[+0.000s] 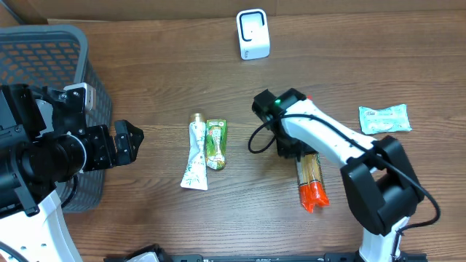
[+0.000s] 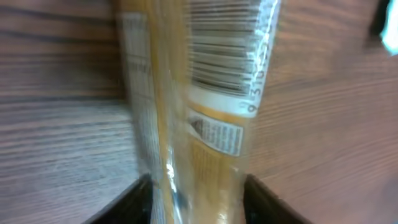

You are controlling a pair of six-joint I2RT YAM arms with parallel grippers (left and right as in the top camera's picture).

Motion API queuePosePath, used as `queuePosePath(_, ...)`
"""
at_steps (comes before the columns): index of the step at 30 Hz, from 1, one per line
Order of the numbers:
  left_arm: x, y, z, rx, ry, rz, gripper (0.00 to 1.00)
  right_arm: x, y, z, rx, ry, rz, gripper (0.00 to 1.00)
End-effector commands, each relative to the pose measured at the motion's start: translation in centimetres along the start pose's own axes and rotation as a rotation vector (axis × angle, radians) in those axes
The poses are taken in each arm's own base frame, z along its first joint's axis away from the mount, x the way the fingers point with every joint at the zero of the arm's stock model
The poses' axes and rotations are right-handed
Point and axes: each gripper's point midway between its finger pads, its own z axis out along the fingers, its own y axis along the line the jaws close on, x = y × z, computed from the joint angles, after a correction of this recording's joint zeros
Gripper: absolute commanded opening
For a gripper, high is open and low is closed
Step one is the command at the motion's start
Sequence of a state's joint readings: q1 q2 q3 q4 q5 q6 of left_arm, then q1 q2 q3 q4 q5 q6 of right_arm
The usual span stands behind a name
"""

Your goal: Scan the item barcode

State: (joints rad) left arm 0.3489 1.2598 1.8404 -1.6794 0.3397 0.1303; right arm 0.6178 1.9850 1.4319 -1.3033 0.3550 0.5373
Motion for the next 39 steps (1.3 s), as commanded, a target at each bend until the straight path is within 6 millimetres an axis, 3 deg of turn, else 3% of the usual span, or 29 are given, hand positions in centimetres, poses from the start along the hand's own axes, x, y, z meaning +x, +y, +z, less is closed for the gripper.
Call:
queuePosePath(1,-0.1,0.2,0.1,-0.002,0.001,0.003,1.0,0.4,2.6,-0.4,-0.067,-0.003,-0.002,0.63)
queuePosePath(5,-0.1,0.2,0.1,-0.002,0.001,0.003,1.0,1.6,8.1,-1.7,-0.338,0.045,-0.161,0.73)
queuePosePath(8,-0.1,0.2,0.1,-0.002,0.001,0.003,1.0,1.8,9.5,-2.3,-0.423,0.055,-0.187,0.76)
queuePosePath(13,-0.1,0.2,0.1,-0.002,0.001,0.003,1.0,0.5,8.0,-3.9,-0.436,0.038,-0.149,0.75)
queuePosePath(17,-0.1,0.2,0.1,-0.002,0.001,0.003,1.0,-1.7,3.6,-6.8,-0.473,-0.025,-0.077,0.76)
queuePosePath(19,-0.1,0.2,0.1,-0.002,0.001,0.003,1.0,-2.4,1.0,-7.4,-0.481,-0.045,-0.05,0.85)
queuePosePath(23,-0.1,0.2,0.1,-0.002,0.001,0.003,0.99,-2.5,-2.3,-6.2,-0.476,0.0,-0.014,0.97)
queuePosePath(36,-0.1,0.2,0.1,-0.002,0.001,0.003,1.0,1.0,0.4,0.2,-0.522,0.075,-0.125,1.0)
queuePosePath(39,-0.1,0.2,0.1,-0.002,0.001,0.003,1.0,1.4,1.1,0.8,-0.556,0.074,-0.152,1.0)
